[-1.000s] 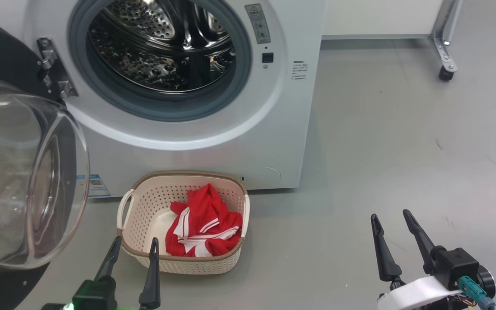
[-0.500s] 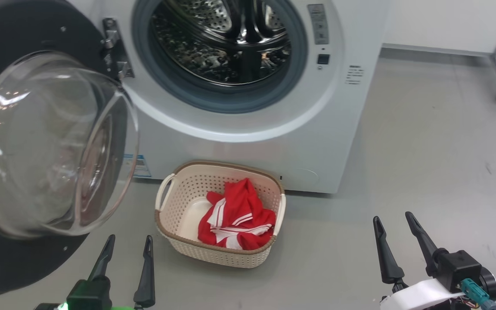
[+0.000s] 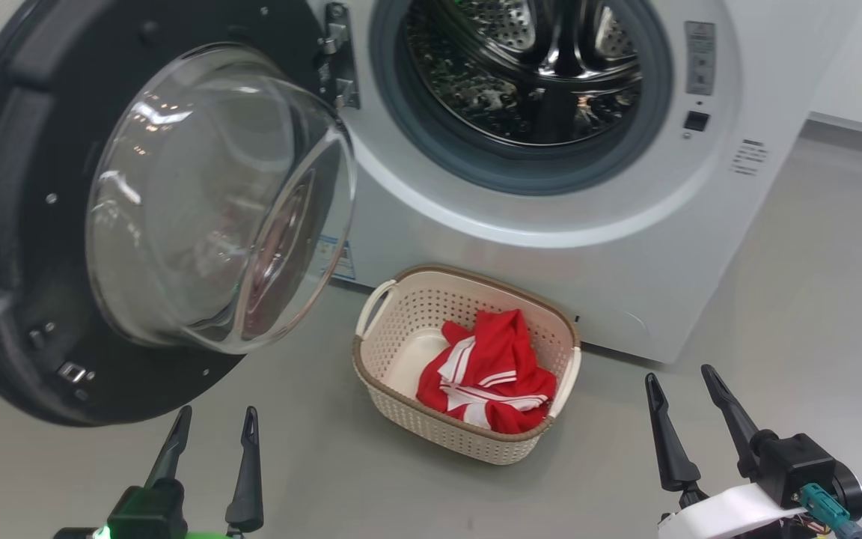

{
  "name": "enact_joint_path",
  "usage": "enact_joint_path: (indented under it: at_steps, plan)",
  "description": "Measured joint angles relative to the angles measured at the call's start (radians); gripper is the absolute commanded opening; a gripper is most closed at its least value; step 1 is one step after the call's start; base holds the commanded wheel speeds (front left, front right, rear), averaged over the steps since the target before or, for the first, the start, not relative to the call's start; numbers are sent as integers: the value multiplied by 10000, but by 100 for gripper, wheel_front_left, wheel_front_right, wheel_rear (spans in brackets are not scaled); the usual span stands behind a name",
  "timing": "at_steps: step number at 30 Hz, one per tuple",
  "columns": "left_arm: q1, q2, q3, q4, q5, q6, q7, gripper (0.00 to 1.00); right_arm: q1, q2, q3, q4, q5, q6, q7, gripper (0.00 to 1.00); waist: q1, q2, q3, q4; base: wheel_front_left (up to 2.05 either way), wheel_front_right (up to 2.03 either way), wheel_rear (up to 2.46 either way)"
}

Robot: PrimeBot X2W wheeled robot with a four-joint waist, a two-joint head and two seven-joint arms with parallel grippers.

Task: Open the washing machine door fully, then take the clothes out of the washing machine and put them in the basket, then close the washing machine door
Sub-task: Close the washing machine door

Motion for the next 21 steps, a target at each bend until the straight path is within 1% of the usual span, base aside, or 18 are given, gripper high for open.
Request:
enact_joint_path:
  at_steps: [1,7,11,21]
  plan:
    - [0,0,0,0,0,0,0,100,0,0,0,0,0,0,0,100,0,0,0,0,0,0,0]
    - [0,0,82,0,-4,40,-29,100,-2,-2,61,-6,-2,2,79,100,0,0,87,678,0,0,0]
    - [1,-2,171,-2,-31,71,-33,100,-17,-2,182,-38,-8,4,111,100,0,0,166,979,0,0,0]
    - [2,-6,182,-25,-59,71,-130,100,-51,-54,255,-54,-21,15,207,100,0,0,399,1094,0,0,0]
